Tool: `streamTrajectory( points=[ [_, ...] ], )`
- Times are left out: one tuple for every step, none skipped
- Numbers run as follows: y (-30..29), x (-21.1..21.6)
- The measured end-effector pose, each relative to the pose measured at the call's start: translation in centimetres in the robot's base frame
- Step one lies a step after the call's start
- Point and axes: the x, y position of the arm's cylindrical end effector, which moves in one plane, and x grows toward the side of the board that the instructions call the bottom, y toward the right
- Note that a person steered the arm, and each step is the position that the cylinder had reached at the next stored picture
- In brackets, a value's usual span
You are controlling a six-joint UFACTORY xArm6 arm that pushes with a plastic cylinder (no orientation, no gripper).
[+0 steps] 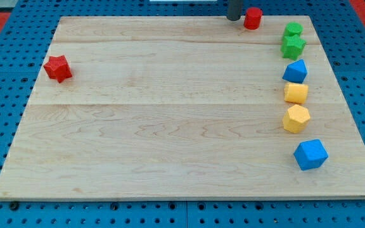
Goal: Nudge the hexagon a little bit right
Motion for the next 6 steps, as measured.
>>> streamTrajectory(
  points=[
    [2.8,0.0],
    [5.9,0.0],
    [9.4,0.0],
    [6.6,0.4],
    [1.7,10.1],
    [-2.0,21.8]
  ],
)
